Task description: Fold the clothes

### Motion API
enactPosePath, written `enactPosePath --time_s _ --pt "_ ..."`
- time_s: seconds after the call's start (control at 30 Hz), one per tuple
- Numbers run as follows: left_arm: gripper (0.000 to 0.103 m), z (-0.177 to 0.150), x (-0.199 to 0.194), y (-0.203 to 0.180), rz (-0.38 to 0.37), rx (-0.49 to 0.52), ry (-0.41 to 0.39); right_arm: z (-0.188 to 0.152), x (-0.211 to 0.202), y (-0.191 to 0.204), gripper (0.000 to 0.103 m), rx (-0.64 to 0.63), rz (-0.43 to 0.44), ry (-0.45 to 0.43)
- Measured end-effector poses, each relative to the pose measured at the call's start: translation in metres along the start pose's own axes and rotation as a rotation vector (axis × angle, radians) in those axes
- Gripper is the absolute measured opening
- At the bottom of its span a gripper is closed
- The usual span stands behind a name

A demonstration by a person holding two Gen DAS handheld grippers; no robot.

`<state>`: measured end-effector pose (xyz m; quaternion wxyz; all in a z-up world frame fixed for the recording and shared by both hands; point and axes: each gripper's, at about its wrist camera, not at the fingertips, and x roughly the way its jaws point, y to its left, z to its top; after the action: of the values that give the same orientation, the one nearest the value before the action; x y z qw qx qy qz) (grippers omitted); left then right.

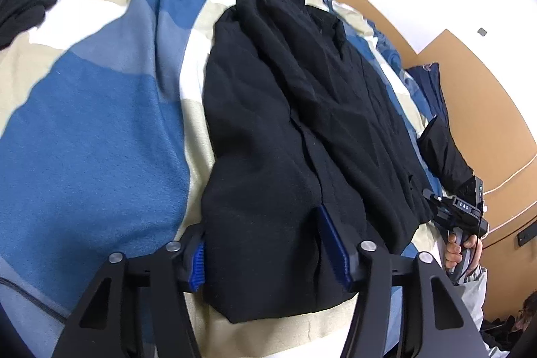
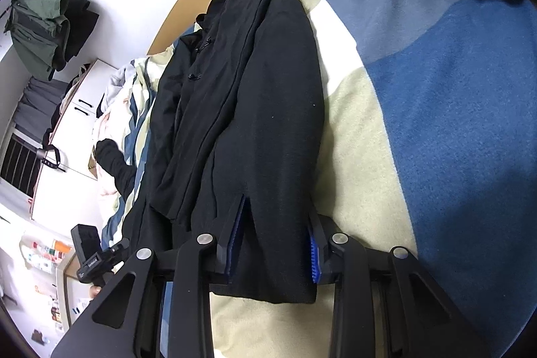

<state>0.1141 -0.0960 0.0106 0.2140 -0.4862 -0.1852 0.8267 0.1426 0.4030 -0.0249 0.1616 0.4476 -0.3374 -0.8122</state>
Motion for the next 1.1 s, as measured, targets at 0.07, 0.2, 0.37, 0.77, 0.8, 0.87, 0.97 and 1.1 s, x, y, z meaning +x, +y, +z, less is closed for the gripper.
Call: enactPosePath --time_s 0.07,0.2,0.37,0.77,0.8,0.87,0.97,1.1 --pt "0.074 0.001 0.008 0.000 0.003 0.005 0.016 -0.001 0.000 0.004 0.018 -0.024 -0.003 -0.011" --pt "0.016 -0.003 0.001 0.004 0.096 -0.067 -0.032 -0.011 -0.017 0.017 0.007 -0.077 0.063 -0.080" --pt "0.004 -0.006 -0.024 -0.003 -0.034 -0.063 -0.045 -0.020 -0.045 0.026 0.007 -0.087 0.150 -0.139" --pt "0.003 -0.001 -0.048 -0.011 -0.204 -0.036 -0.005 -0.026 -0.073 0.047 0.008 -0.093 0.246 -0.159" --pt "0.004 0.005 -0.048 -0.014 -0.225 -0.041 0.003 -0.019 -0.070 0.055 0.008 -0.102 0.252 -0.157" --pt "0.004 0.020 -0.050 -0.022 -0.248 -0.037 0.001 -0.004 -0.067 0.069 0.008 -0.119 0.274 -0.154" --pt "0.004 0.043 -0.052 -0.037 -0.273 -0.025 0.006 0.026 -0.062 0.093 0.008 -0.156 0.307 -0.154" --pt "0.004 0.100 -0.044 -0.059 -0.277 -0.039 0.008 0.081 -0.048 0.117 0.008 -0.144 0.309 -0.152"
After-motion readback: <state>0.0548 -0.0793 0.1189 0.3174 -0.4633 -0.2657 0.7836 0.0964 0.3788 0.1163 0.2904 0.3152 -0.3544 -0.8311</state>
